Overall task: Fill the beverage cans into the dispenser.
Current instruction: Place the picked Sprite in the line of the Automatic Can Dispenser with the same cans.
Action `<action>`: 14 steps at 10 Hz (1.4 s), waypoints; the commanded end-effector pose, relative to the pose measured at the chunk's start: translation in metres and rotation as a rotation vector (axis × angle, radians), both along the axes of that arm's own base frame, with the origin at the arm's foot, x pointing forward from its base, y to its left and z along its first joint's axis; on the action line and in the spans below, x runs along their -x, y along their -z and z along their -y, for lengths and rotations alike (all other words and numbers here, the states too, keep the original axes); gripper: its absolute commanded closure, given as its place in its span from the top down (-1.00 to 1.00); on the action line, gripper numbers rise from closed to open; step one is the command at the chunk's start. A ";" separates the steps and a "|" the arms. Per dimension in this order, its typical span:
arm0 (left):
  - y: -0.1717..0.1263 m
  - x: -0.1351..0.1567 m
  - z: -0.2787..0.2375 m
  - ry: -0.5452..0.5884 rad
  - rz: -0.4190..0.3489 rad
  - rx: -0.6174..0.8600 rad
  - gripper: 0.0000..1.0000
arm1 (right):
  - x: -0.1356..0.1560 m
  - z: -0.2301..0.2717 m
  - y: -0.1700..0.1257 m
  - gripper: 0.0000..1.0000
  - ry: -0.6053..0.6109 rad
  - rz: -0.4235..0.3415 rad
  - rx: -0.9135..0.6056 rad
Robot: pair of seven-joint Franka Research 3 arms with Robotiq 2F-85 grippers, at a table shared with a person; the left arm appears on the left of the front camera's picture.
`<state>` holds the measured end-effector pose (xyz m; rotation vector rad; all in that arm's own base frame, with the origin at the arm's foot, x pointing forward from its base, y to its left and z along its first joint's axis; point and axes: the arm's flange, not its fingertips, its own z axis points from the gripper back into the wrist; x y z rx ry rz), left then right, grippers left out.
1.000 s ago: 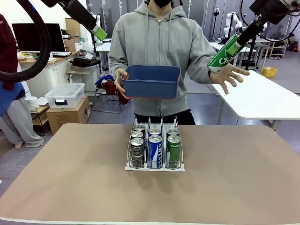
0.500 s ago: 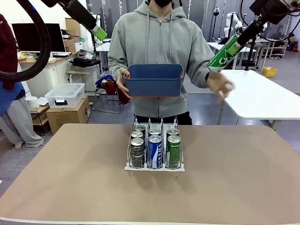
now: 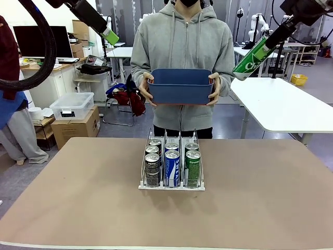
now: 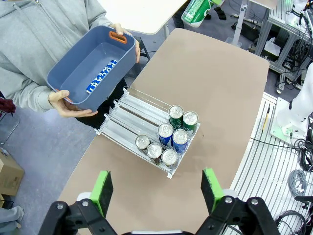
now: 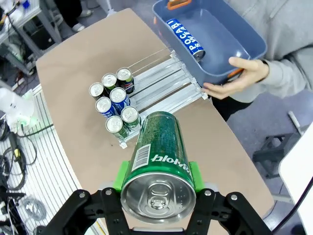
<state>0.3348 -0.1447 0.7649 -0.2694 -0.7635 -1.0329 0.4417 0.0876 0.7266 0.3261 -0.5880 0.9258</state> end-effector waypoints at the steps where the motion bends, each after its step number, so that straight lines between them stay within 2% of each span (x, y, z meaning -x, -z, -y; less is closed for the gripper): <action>1: 0.001 -0.001 -0.002 -0.001 -0.005 0.003 0.93 | 0.036 -0.006 0.012 0.15 0.104 0.016 0.015; 3: 0.001 -0.001 -0.002 -0.001 -0.005 0.003 0.93 | 0.059 -0.012 0.028 0.15 0.046 0.030 0.034; 4: 0.001 -0.001 -0.002 -0.001 -0.005 0.003 0.93 | 0.063 -0.018 0.040 0.15 0.053 -0.001 0.030; 8: 0.001 -0.001 -0.002 -0.001 -0.005 0.003 0.93 | 0.066 -0.049 0.089 0.15 -0.002 -0.033 0.084; 9: 0.001 -0.001 -0.002 -0.001 -0.005 0.003 0.93 | 0.067 -0.050 0.100 -0.19 -0.022 0.026 0.148; 10: 0.001 -0.001 -0.002 -0.001 -0.005 0.003 0.93 | 0.069 -0.054 0.110 -1.00 -0.046 0.051 0.134; 11: 0.001 -0.001 -0.002 -0.001 -0.005 0.003 0.93 | 0.072 -0.057 0.116 -1.00 -0.076 0.029 0.113; 12: 0.001 -0.001 -0.002 -0.001 -0.005 0.003 0.93 | 0.073 -0.062 0.123 -1.00 -0.052 0.007 0.112; 13: 0.001 -0.001 -0.002 -0.001 -0.005 0.003 0.93 | 0.074 -0.069 0.131 -0.15 -0.056 -0.079 0.084; 14: 0.001 -0.001 -0.002 -0.001 -0.005 0.003 0.93 | 0.072 -0.072 0.137 -0.15 -0.055 -0.141 0.080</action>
